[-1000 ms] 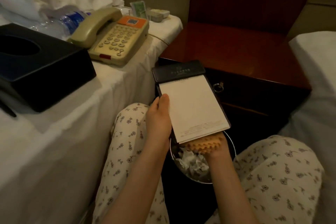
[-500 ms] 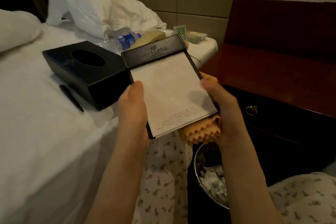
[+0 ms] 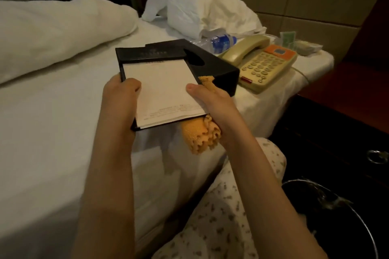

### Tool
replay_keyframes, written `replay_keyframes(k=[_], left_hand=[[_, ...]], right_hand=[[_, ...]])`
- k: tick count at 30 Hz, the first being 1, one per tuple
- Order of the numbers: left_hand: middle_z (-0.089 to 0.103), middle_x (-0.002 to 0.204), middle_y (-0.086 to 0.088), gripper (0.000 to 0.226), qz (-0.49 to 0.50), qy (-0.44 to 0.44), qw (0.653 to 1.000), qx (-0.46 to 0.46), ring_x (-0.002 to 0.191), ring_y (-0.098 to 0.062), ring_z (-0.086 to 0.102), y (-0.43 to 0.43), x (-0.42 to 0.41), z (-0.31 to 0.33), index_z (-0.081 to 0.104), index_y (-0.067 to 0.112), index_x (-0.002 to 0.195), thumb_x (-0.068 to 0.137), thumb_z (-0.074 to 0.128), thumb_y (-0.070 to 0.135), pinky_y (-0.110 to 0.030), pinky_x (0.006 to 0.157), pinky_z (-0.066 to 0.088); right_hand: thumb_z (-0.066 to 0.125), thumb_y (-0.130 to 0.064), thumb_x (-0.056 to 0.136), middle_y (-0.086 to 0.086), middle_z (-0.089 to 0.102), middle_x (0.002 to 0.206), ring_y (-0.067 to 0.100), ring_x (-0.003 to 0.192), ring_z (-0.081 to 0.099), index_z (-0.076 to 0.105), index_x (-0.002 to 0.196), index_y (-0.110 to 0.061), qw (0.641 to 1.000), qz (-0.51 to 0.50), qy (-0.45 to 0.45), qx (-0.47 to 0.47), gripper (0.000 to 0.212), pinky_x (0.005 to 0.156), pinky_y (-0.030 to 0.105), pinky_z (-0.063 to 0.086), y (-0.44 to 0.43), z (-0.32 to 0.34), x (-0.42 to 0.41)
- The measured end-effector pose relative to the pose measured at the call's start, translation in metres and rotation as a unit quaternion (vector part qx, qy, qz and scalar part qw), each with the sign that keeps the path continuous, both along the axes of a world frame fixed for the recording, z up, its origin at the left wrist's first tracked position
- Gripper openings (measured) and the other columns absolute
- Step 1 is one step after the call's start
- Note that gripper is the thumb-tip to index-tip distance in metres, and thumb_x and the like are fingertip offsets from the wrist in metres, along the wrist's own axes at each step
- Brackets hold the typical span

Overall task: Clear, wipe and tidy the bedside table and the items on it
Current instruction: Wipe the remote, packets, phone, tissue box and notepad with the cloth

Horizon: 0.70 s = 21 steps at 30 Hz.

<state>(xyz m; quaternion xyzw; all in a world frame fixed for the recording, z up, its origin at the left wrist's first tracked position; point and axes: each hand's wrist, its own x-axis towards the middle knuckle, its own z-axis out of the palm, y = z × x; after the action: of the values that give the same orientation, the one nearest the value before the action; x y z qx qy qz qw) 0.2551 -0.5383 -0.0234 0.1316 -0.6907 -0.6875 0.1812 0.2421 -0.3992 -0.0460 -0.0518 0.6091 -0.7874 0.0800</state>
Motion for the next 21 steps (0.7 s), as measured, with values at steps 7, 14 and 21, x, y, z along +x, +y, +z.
replay_keyframes(k=[7,14,21], left_hand=[[0.055,0.076,-0.004,0.023,0.003,-0.014,0.999,0.051,0.067,-0.015,0.057,-0.047,0.005,-0.010,0.053,0.013,0.077,0.093,0.040,0.004,-0.020,0.052,0.049],[0.052,0.076,-0.006,0.020,0.058,-0.062,0.993,0.079,0.064,-0.013,0.056,-0.082,-0.007,-0.020,0.046,0.009,0.074,0.094,0.042,0.004,-0.018,0.047,0.047],[0.054,0.088,-0.012,0.011,0.070,-0.151,0.986,0.002,0.077,-0.021,0.055,-0.083,-0.028,-0.021,0.048,0.005,0.105,0.095,0.044,0.008,-0.029,0.063,0.047]], right_hand=[[0.054,-0.021,0.092,-0.004,0.065,0.070,0.005,0.061,0.064,0.059,0.079,-0.020,0.998,0.027,-0.005,0.048,0.014,0.050,0.014,0.051,-0.042,0.003,-0.002],[0.048,-0.037,0.094,0.002,0.062,0.079,0.013,0.071,0.061,0.054,0.090,-0.017,0.987,0.070,-0.119,0.088,0.021,0.066,0.024,0.051,-0.078,0.008,-0.018],[0.043,-0.034,0.097,-0.001,0.051,0.070,0.009,0.059,0.050,0.040,0.071,-0.018,0.978,0.021,-0.130,0.164,0.031,0.054,0.018,0.040,-0.086,0.007,-0.032]])
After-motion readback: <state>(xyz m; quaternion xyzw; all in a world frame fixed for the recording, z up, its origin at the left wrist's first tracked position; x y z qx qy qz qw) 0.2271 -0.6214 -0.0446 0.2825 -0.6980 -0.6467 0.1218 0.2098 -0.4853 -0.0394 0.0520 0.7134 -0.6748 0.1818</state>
